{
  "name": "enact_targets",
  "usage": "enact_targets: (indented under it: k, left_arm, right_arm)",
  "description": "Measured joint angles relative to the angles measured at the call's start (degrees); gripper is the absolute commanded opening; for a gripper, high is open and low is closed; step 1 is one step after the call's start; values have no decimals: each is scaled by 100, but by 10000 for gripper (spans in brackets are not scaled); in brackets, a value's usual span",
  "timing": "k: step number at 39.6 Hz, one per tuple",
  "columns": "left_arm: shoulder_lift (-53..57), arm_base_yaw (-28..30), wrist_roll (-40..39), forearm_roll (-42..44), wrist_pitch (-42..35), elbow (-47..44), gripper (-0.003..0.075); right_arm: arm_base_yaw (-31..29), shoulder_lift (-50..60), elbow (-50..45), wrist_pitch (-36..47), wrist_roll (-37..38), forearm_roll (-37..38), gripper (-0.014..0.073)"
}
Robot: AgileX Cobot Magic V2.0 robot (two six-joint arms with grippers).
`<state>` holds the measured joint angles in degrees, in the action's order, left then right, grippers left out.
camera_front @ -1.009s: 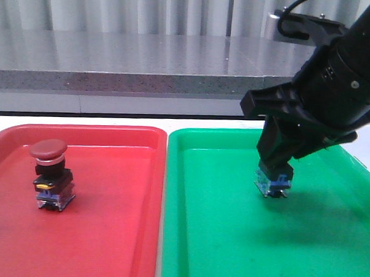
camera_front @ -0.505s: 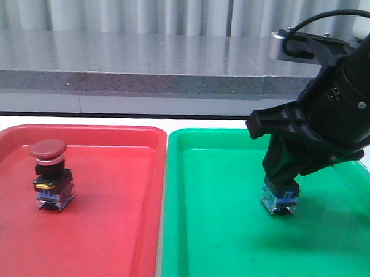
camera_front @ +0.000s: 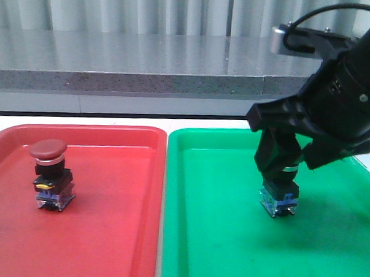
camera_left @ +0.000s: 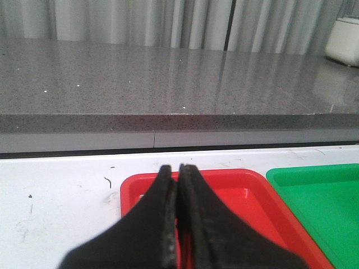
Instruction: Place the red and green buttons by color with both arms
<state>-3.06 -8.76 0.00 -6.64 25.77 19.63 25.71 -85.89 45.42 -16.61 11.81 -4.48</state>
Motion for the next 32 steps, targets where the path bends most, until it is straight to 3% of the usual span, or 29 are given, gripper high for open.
enact_targets:
  k: [5, 14, 18, 22, 32]
  left_arm:
    - [0, 0, 0, 0, 0, 0, -20]
    - [0, 0, 0, 0, 0, 0, -20]
    - [0, 0, 0, 0, 0, 0, -20]
    - [0, 0, 0, 0, 0, 0, -20]
    - [0, 0, 0, 0, 0, 0, -20]
  right_arm:
    - [0, 456, 262, -217, 0, 0, 447]
    - [-11, 1411, 446, -257, 0, 40, 43]
    - [-86, 1604, 446, -216, 0, 109, -64]
    - [-261, 1809, 404, -205, 0, 189, -114]
    - [-1058, 3016, -493, -204, 0, 589, -117]
